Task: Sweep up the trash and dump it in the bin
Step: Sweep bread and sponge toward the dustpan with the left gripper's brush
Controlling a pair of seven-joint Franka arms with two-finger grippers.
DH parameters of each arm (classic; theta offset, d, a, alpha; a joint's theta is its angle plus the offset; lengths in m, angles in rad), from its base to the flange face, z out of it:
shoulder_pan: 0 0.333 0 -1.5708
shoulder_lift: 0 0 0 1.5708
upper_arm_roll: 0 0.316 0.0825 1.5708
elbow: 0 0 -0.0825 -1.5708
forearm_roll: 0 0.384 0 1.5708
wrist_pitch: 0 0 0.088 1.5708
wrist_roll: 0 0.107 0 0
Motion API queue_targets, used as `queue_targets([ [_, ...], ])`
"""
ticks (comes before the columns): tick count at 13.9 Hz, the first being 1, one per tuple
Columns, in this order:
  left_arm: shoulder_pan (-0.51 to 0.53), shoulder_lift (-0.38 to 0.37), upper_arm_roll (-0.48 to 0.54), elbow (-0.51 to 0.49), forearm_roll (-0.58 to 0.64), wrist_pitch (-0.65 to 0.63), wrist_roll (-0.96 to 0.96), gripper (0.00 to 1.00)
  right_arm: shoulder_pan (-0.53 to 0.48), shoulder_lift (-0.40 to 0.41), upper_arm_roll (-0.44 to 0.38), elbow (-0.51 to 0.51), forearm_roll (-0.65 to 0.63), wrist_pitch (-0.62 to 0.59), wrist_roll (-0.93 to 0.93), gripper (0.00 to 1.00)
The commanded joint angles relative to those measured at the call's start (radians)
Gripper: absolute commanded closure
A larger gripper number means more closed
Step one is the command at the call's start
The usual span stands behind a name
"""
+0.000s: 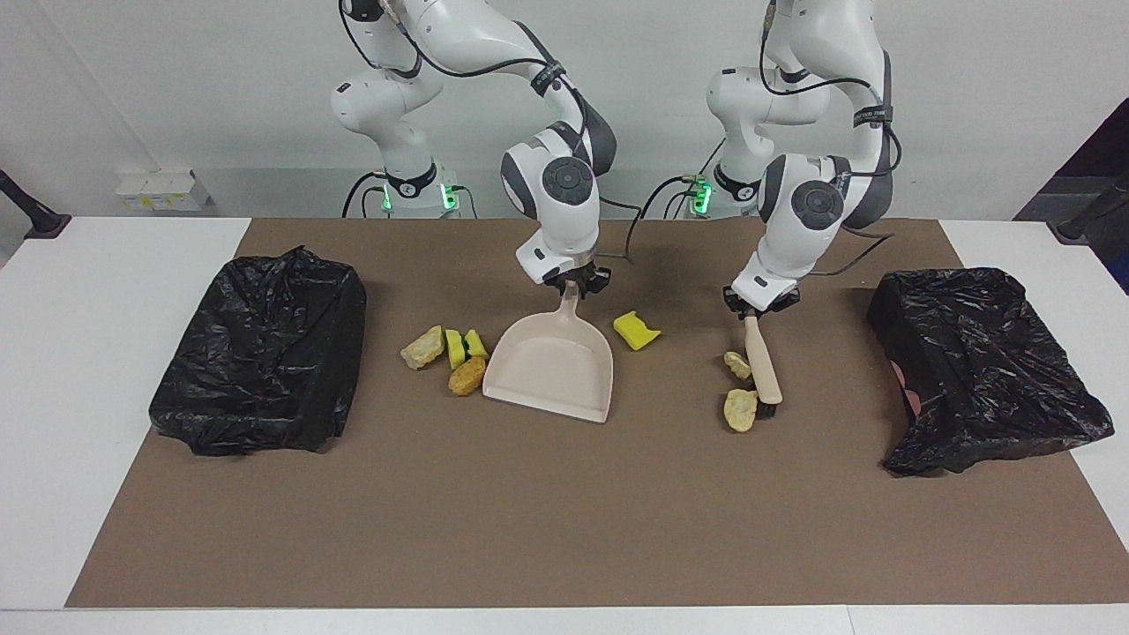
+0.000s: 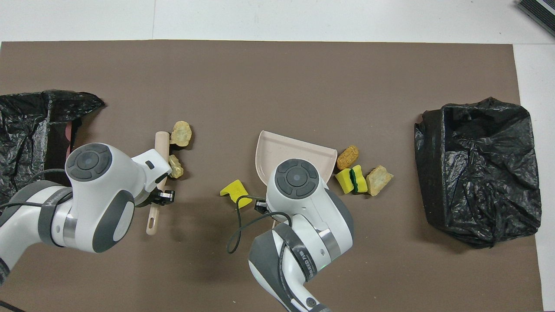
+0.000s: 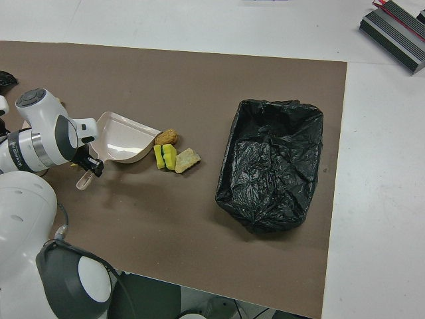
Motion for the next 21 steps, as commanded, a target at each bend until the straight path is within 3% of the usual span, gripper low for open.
queue_targets([
  [1,-0.11,-0.004,0.011,-0.001,-0.019,-0.06,0.037,1.0,-0.024,-0.03,-0.003,-0.004,0.022,0.004,-0.092,1.0],
  [6,-0.178,-0.018,0.01,0.014,-0.019,-0.132,0.017,1.0,-0.122,-0.131,-0.01,-0.005,-0.055,-0.166,-0.678,1.0],
  [11,-0.114,-0.024,0.02,0.143,-0.019,-0.267,0.034,1.0,-0.138,-0.147,-0.009,-0.024,-0.214,-0.215,-1.196,1.0],
  [13,-0.073,-0.016,0.02,0.155,-0.016,-0.261,0.045,1.0,-0.139,-0.15,-0.009,-0.028,-0.264,-0.215,-1.368,1.0],
  [16,0.024,0.0,0.02,0.152,-0.016,-0.177,0.163,1.0,-0.144,-0.179,-0.009,-0.082,-0.365,-0.212,-1.531,1.0],
  [18,0.038,0.084,0.02,0.18,0.004,-0.144,0.169,1.0,-0.162,-0.188,-0.009,-0.108,-0.4,-0.206,-1.624,1.0],
  [19,0.038,0.121,0.02,0.204,0.022,-0.131,0.171,1.0,-0.161,-0.199,-0.009,-0.12,-0.403,-0.206,-1.625,1.0],
  [21,0.023,0.116,0.02,0.179,0.024,-0.126,0.183,1.0,-0.151,-0.22,-0.006,-0.16,-0.403,-0.186,-1.54,1.0],
])
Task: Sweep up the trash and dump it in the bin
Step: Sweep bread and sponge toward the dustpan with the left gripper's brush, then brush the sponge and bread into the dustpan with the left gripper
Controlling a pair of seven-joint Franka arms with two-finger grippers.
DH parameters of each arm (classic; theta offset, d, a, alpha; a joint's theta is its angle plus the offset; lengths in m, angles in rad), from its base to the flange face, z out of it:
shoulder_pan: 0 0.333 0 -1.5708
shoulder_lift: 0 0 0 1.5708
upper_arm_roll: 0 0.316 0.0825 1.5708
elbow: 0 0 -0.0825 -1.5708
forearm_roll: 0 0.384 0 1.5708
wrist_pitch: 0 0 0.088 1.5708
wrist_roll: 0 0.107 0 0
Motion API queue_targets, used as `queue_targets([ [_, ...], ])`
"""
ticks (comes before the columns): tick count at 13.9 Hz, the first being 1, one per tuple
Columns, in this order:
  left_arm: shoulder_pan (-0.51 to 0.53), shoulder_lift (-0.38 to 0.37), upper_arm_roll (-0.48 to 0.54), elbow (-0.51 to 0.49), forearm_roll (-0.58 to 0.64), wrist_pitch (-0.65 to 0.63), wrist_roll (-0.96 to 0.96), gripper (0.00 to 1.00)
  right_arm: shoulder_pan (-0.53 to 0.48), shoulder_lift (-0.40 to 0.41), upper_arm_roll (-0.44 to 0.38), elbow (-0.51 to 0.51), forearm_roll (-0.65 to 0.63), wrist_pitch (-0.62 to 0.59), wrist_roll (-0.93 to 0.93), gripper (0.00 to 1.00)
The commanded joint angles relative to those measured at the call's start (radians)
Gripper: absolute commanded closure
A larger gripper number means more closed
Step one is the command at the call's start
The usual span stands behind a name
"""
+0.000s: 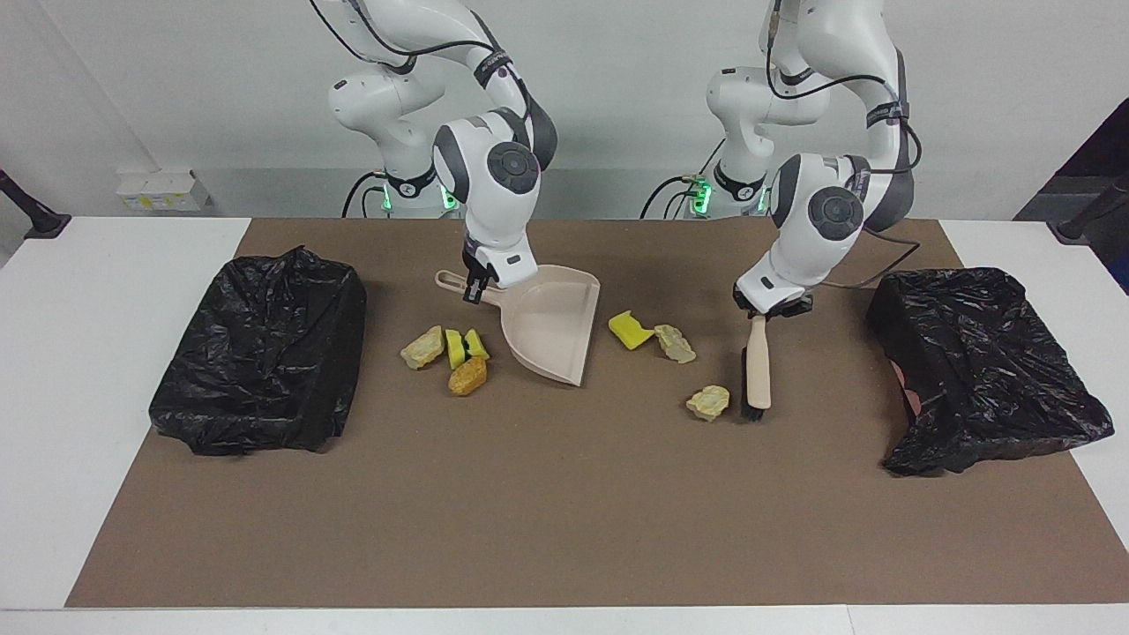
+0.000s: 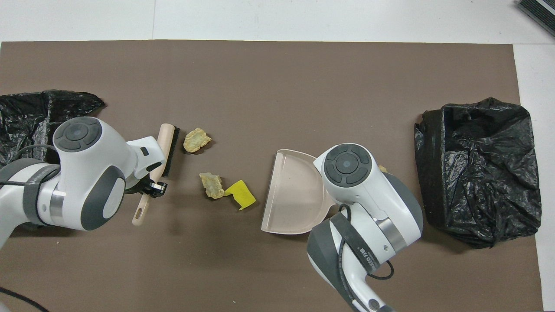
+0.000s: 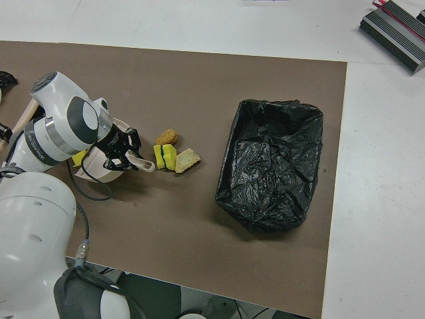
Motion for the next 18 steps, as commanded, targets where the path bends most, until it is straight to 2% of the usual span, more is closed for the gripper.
queue_targets([
  [1,-0.018,0.013,-0.011,0.002,0.017,0.003,0.017,1.0,0.005,-0.073,0.013,-0.087,-0.024,0.029,0.114,1.0],
  [3,-0.074,-0.015,-0.012,-0.04,0.016,0.012,-0.002,1.0,0.048,-0.101,0.013,-0.141,-0.024,0.11,0.237,1.0],
  [6,-0.154,-0.073,-0.014,-0.136,0.014,0.061,-0.09,1.0,0.077,-0.101,0.013,-0.152,-0.026,0.122,0.271,1.0],
  [8,-0.22,-0.09,-0.017,-0.153,0.002,0.055,-0.165,1.0,0.101,-0.102,0.013,-0.155,-0.036,0.119,0.271,1.0],
  [9,-0.252,-0.096,-0.018,-0.157,-0.018,0.054,-0.199,1.0,0.103,-0.101,0.013,-0.164,-0.048,0.122,0.274,1.0],
  [14,-0.397,-0.113,-0.018,-0.144,-0.263,0.019,-0.227,1.0,0.109,-0.101,0.013,-0.173,-0.056,0.118,0.275,1.0],
  [16,-0.421,-0.106,-0.02,-0.115,-0.346,-0.004,-0.244,1.0,0.109,-0.101,0.013,-0.173,-0.056,0.113,0.275,1.0],
  [18,-0.406,-0.113,-0.017,-0.083,-0.356,-0.062,-0.243,1.0,0.109,-0.101,0.013,-0.173,-0.056,0.113,0.275,1.0],
])
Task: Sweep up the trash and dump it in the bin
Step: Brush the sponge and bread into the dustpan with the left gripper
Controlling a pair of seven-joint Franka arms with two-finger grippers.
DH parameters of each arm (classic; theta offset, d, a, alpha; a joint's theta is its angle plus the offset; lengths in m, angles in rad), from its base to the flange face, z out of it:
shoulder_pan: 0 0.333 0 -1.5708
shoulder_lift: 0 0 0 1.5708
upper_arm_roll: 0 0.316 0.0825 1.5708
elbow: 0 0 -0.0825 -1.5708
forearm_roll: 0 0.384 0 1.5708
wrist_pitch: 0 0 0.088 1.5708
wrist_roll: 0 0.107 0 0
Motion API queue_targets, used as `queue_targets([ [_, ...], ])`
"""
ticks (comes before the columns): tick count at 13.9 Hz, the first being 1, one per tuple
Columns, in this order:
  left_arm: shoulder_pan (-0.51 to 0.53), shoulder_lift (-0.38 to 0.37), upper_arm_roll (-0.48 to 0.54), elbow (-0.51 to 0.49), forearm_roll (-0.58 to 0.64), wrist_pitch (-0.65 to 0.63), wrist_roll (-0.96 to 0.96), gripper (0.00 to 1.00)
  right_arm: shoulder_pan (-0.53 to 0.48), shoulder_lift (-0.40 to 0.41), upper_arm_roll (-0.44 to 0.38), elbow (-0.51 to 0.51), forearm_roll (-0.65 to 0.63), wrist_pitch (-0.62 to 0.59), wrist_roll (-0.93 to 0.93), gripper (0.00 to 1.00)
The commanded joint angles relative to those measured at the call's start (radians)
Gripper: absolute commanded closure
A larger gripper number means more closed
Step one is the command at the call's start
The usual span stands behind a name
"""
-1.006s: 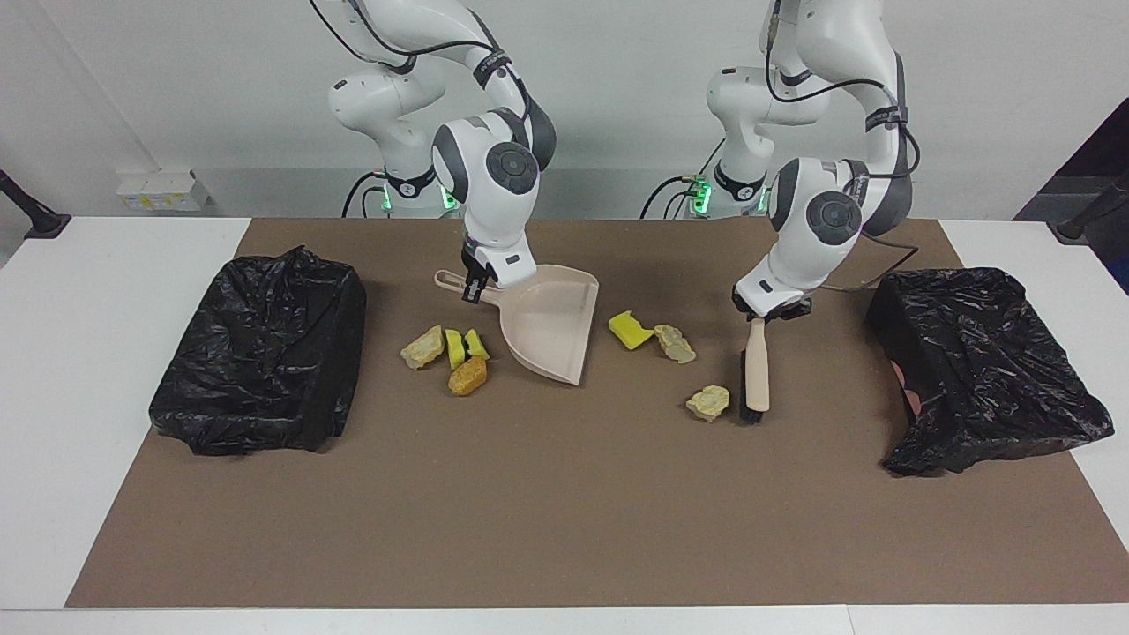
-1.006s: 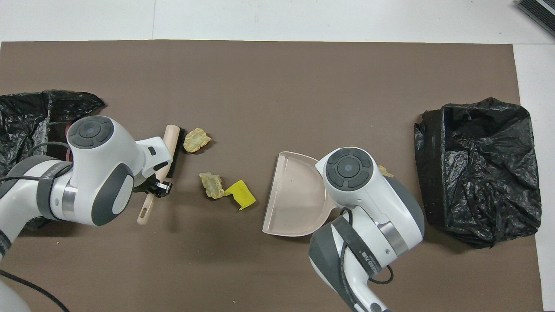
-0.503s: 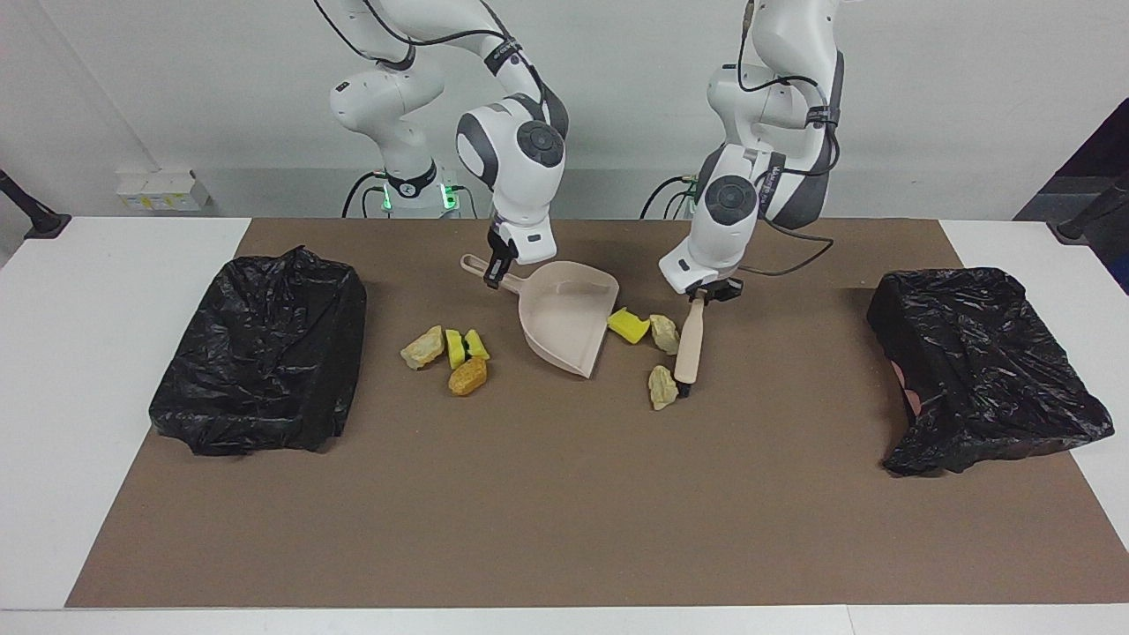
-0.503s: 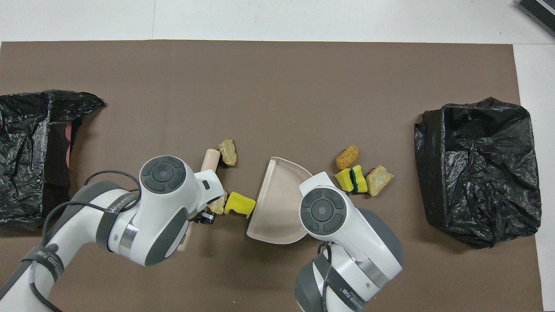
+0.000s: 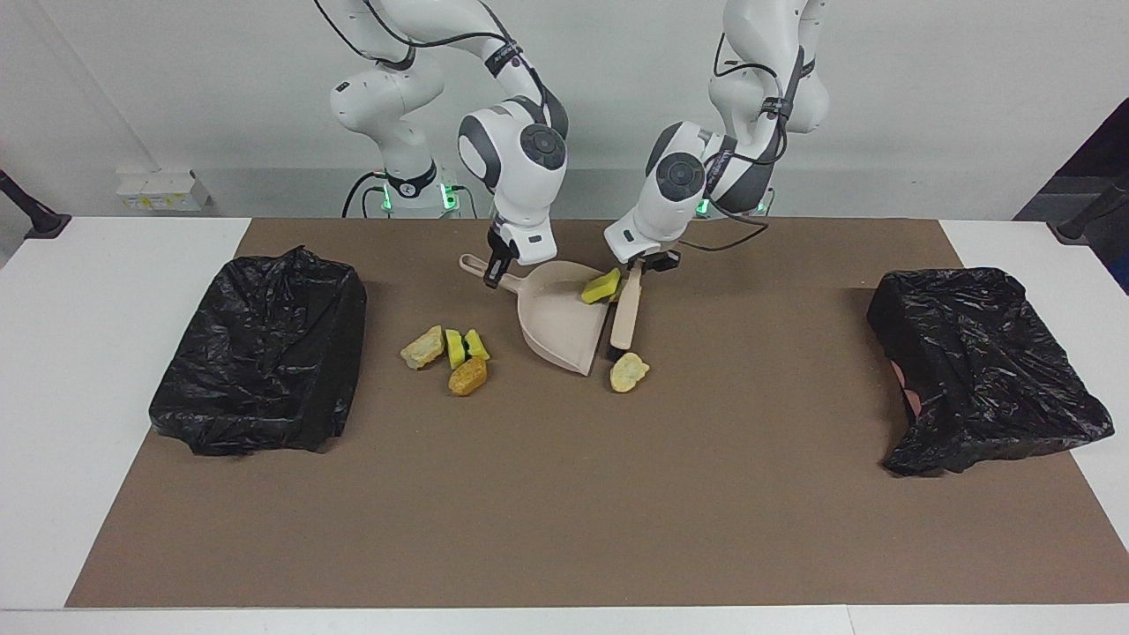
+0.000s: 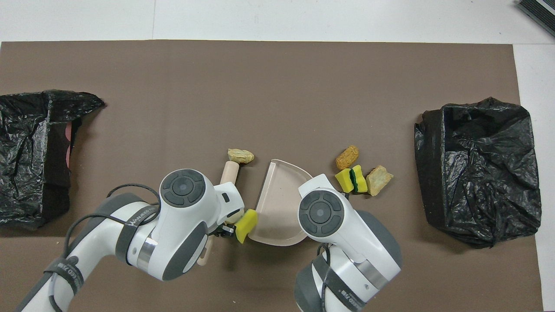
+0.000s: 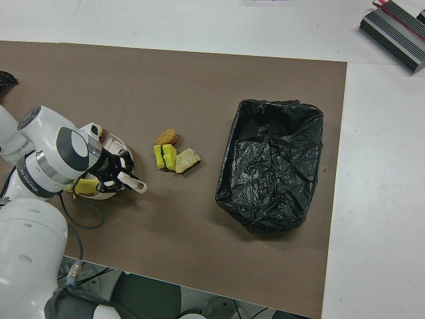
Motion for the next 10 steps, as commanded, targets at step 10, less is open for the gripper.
queue_targets([
  [10,0.14,-0.124,0.036,0.036,-0.01,-0.227,-0.246,1.0,0.0,-0.033,0.003,-0.027,-0.027,0.012,0.066,1.0],
])
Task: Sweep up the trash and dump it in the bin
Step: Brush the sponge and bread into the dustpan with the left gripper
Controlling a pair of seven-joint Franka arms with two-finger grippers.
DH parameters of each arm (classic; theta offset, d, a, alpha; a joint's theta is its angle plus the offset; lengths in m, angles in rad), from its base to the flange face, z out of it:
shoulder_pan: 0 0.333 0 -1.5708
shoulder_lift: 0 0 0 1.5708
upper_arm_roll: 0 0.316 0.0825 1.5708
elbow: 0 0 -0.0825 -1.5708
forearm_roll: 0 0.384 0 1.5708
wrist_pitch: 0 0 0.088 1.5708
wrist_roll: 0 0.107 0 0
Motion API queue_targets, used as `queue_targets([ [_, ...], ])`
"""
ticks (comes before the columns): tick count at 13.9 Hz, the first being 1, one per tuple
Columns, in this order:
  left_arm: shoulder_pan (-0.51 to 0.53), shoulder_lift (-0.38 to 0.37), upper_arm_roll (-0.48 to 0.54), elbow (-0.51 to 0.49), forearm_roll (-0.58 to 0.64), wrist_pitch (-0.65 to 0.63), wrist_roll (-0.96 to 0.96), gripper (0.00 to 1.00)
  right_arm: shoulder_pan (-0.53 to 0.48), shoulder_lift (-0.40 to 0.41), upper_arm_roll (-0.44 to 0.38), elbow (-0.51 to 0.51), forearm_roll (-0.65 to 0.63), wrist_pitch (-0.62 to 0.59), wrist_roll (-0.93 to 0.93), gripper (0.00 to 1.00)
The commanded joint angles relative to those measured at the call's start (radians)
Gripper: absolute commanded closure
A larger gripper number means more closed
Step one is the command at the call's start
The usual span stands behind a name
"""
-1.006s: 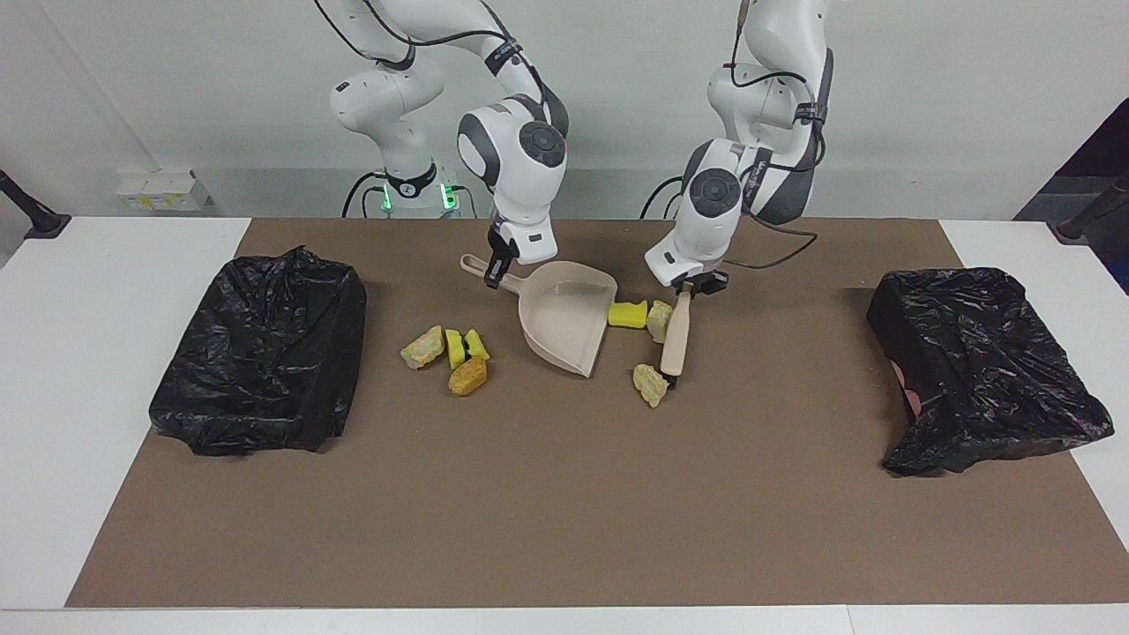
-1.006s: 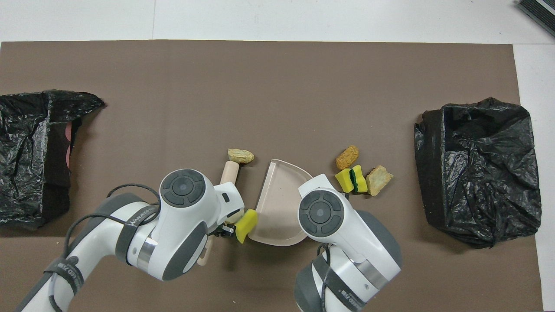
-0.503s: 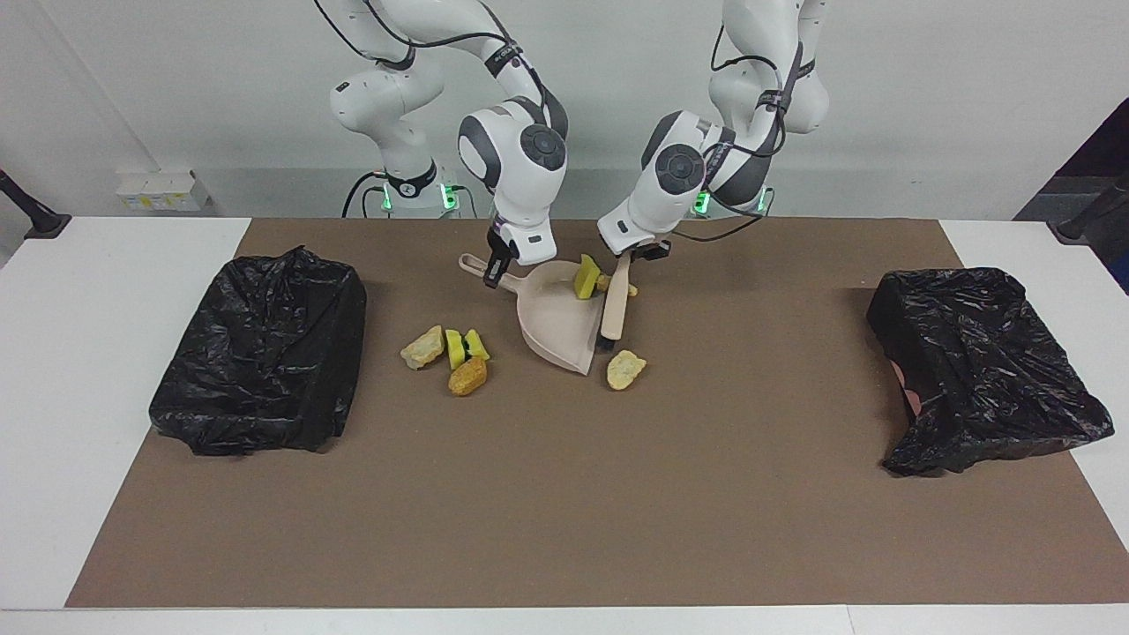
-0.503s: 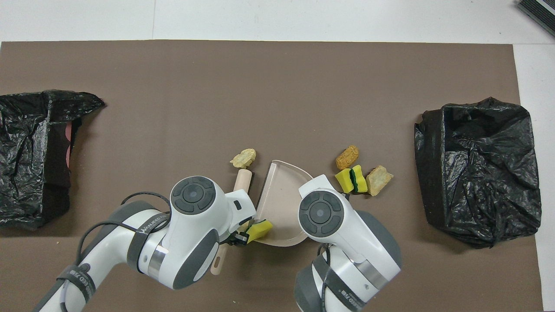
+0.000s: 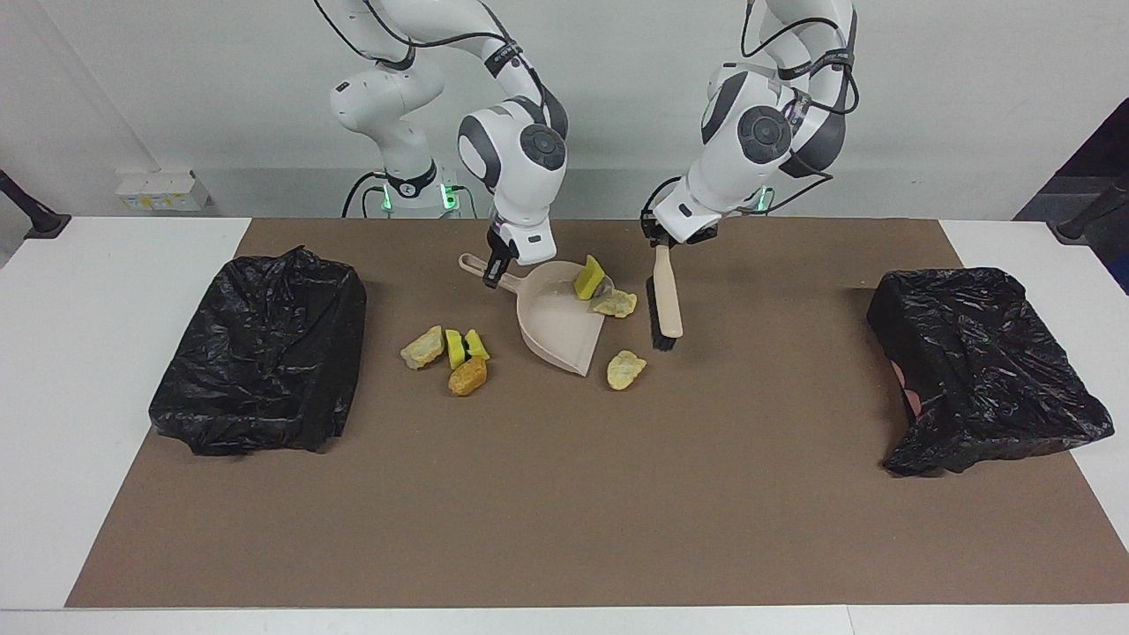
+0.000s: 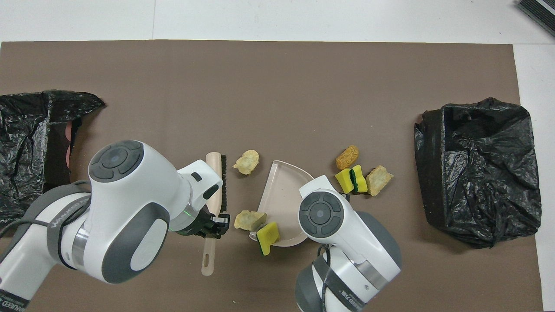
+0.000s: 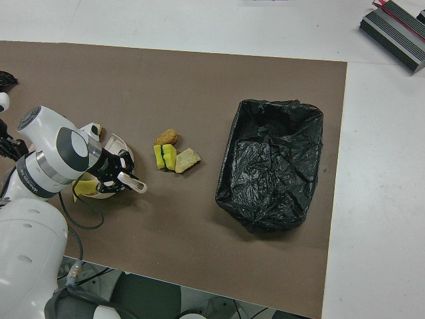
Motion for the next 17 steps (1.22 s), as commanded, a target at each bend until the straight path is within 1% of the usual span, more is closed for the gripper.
queue_targets([
  [1,-0.008,-0.023,-0.006,-0.149,-0.003,0.09,-0.055,1.0,0.0,-0.032,0.003,-0.026,-0.027,0.015,0.049,1.0],
  [2,-0.011,-0.019,-0.009,-0.19,-0.003,0.173,-0.046,1.0,0.0,-0.032,0.003,-0.026,-0.027,0.015,0.049,1.0],
  [3,-0.038,-0.008,-0.011,-0.206,-0.003,0.209,-0.049,1.0,0.0,-0.032,0.003,-0.026,-0.027,0.015,0.052,1.0],
  [5,-0.11,0.027,-0.011,-0.221,-0.005,0.255,-0.058,1.0,0.0,-0.032,0.003,-0.026,-0.025,0.015,0.061,1.0],
  [7,-0.153,0.026,-0.014,-0.226,-0.014,0.27,-0.041,1.0,0.0,-0.032,0.003,-0.026,-0.025,0.015,0.061,1.0],
  [8,-0.193,0.023,-0.017,-0.222,-0.014,0.27,-0.012,1.0,0.0,-0.032,0.003,-0.026,-0.025,0.015,0.063,1.0],
  [9,-0.25,0.014,-0.014,-0.222,-0.015,0.264,0.107,1.0,0.0,-0.032,0.003,-0.026,-0.025,0.015,0.063,1.0],
  [10,-0.258,0.012,-0.014,-0.218,-0.015,0.254,0.178,1.0,0.0,-0.032,0.003,-0.026,-0.025,0.013,0.063,1.0],
  [12,-0.243,0.03,-0.003,-0.173,-0.015,0.203,0.223,1.0,0.0,-0.032,0.003,-0.026,-0.025,0.013,0.063,1.0],
  [14,-0.13,0.047,-0.003,-0.108,-0.015,0.128,0.273,1.0,0.0,-0.033,0.003,-0.026,-0.025,0.013,0.063,1.0],
  [15,-0.09,0.049,-0.003,-0.076,-0.011,0.097,0.275,1.0,0.0,-0.032,0.003,-0.026,-0.025,0.012,0.063,1.0],
  [16,-0.045,0.053,-0.003,-0.05,-0.003,0.103,0.272,1.0,0.0,-0.032,0.003,-0.026,-0.025,0.012,0.063,1.0],
  [17,-0.027,0.078,-0.003,-0.022,0.018,0.114,0.271,1.0,0.0,-0.033,0.003,-0.026,-0.025,0.012,0.063,1.0],
])
